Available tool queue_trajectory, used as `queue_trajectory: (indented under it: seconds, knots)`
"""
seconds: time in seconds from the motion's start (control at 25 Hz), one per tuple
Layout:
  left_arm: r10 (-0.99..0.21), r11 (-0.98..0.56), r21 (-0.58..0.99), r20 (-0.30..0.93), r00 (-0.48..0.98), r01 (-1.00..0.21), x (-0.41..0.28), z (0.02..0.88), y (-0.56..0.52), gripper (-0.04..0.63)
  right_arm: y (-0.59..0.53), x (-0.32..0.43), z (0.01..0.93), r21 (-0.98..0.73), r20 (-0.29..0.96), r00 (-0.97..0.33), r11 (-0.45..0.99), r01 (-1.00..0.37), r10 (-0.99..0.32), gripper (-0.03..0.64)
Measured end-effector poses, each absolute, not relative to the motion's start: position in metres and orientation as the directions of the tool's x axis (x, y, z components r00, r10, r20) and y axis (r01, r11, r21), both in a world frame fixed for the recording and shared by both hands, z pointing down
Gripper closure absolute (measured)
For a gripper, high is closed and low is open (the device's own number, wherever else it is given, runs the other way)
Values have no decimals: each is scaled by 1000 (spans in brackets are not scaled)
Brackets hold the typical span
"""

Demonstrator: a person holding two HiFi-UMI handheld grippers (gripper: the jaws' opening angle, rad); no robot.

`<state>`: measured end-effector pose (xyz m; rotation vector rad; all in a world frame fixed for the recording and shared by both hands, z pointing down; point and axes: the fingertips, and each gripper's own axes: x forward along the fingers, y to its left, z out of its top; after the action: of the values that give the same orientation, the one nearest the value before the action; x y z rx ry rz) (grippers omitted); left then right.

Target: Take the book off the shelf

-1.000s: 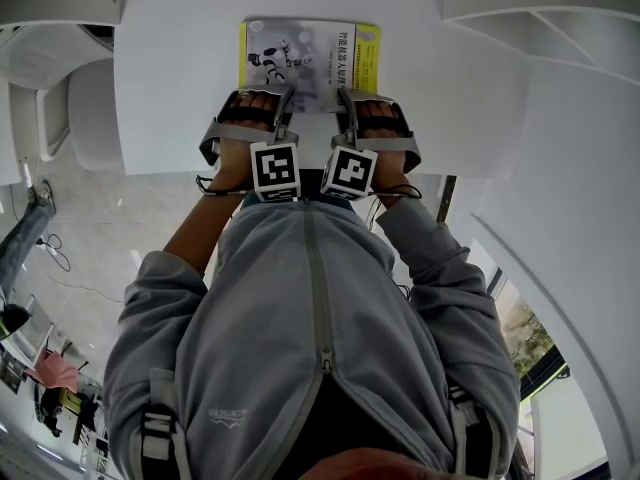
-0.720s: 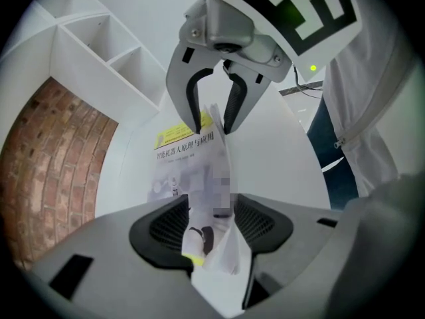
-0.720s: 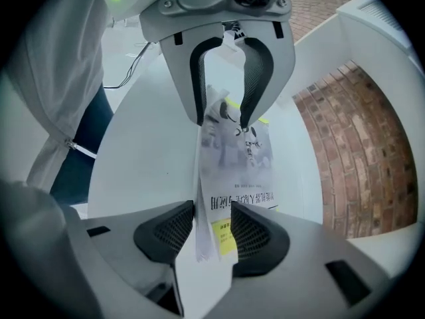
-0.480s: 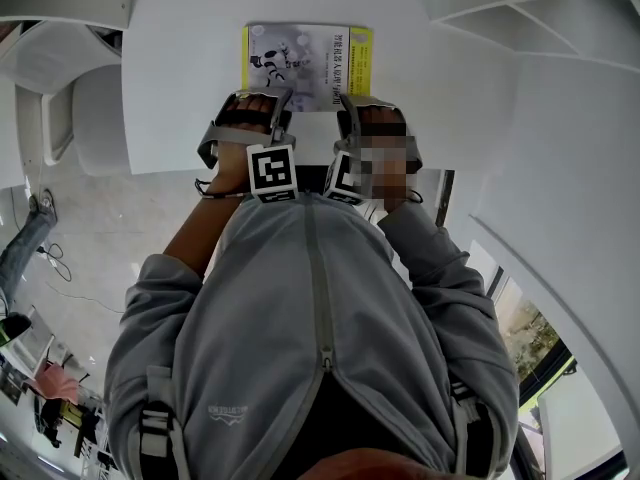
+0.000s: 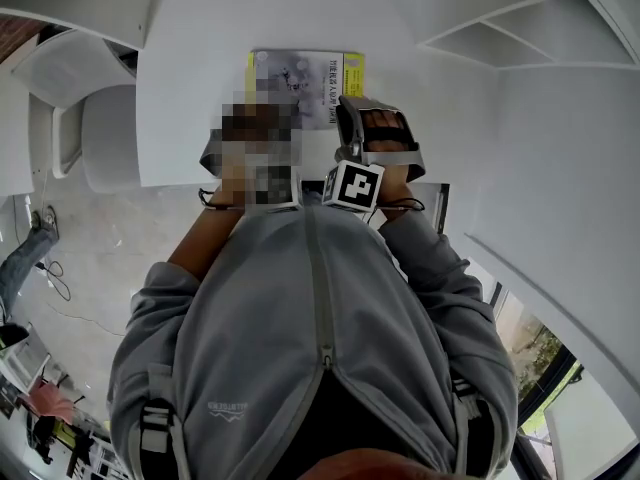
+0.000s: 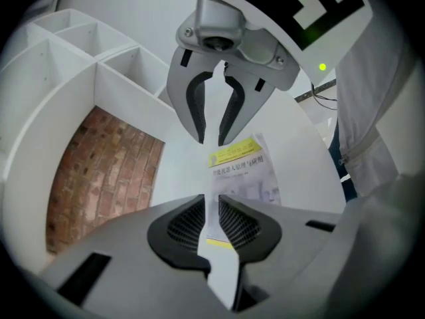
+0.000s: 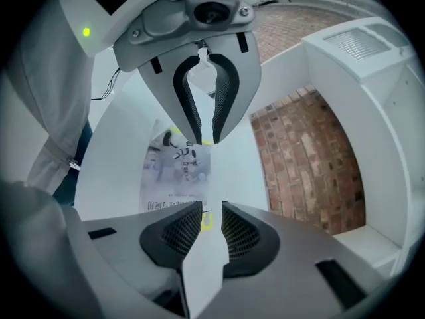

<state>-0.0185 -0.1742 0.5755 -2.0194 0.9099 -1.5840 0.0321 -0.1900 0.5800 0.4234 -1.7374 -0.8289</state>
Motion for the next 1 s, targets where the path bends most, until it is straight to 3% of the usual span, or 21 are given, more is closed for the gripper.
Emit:
queue_trajectory:
  seconds: [0.16,0.48,0.72,1.0]
  knots:
    - [-777,-628,-750,618,120,-208,-20,546,-187,575,-199,27,552,759,626,-365,646,83,-689,543]
    - [-863,-503,-826,496,95,-255,-31,490,-211,588,-217,22,495,829,505,-421,559,-8,-754,585]
    - [-916,-395,-815,385,114,-423,-36,441,-223,588,-230,20,443,858,393,-459,497,-128,-797,589]
    - [-949,-309,-656,255,183,-689,-40,396,-226,589,-237,23,403,811,304,-492,493,-316,-816,589]
